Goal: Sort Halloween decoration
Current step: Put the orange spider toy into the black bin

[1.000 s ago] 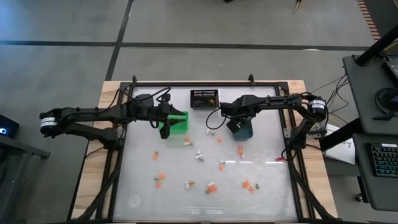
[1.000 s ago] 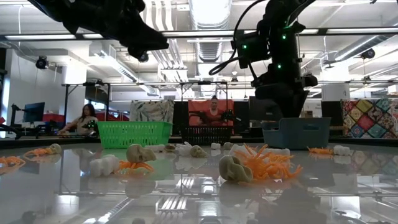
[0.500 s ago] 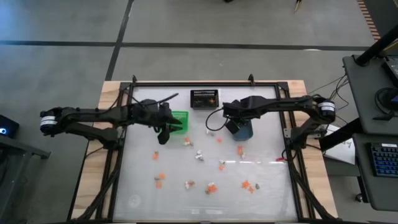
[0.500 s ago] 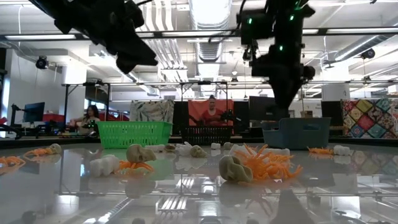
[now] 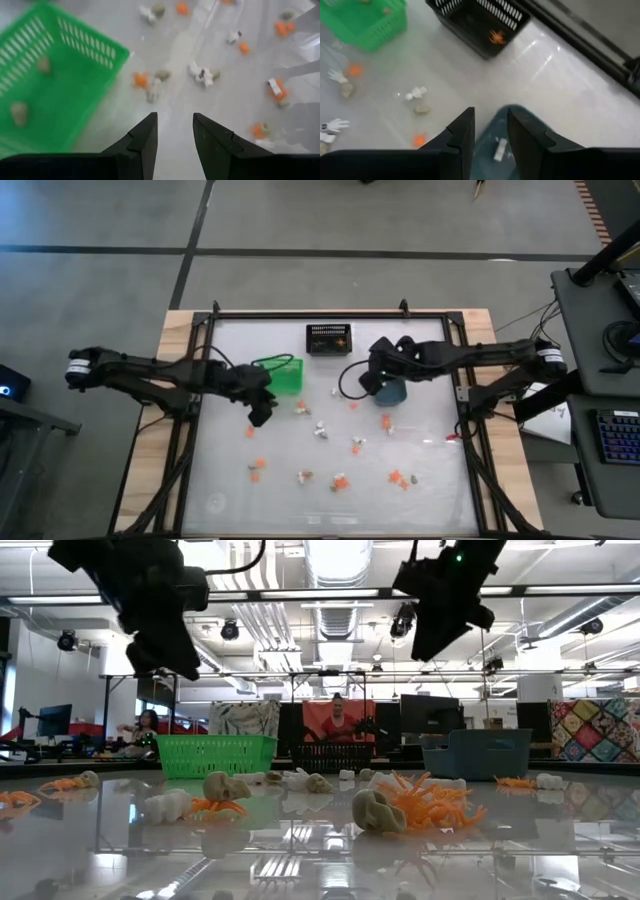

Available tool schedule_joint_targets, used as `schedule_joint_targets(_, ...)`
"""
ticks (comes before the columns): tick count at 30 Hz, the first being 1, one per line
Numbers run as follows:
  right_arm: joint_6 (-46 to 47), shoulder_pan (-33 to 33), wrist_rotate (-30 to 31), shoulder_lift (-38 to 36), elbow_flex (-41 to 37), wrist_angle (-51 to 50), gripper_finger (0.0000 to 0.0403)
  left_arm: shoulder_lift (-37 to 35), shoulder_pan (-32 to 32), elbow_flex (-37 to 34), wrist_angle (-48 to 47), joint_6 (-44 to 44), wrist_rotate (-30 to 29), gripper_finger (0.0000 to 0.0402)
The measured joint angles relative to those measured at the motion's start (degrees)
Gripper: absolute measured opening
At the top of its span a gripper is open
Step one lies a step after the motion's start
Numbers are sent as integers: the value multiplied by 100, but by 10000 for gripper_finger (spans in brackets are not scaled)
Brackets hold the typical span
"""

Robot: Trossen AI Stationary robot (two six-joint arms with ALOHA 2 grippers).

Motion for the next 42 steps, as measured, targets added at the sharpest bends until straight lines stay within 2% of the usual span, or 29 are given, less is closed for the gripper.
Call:
schedule_joint_targets(4,-323,122,17,8,-59,346,104,0,-328,0,-211,-546,-14,107)
schedule_joint_targets(9,-979,306,-55,58,-335,1312,109,6,-664,0,-524,-1178,-19,107)
schedule_joint_targets(13,-1280,362,-421,32,-620,2034,105,7,-921,0,-903,-1771,-20,107)
schedule_joint_targets(21,-1453,360,-519,23,-917,2521,95,7,-1439,-2,-1522,-2963,-34,107)
schedule_joint_targets(26,-1467,360,-521,23,-979,2613,97,67,-1618,-4,-1770,-3729,-266,107)
schedule_joint_targets(30,-1461,360,-521,23,-979,2618,94,424,-1730,-7,-1981,-4226,-269,107)
schedule_joint_targets(42,-1443,360,-537,23,-979,2653,88,1705,-1838,399,-2190,-4358,-268,107)
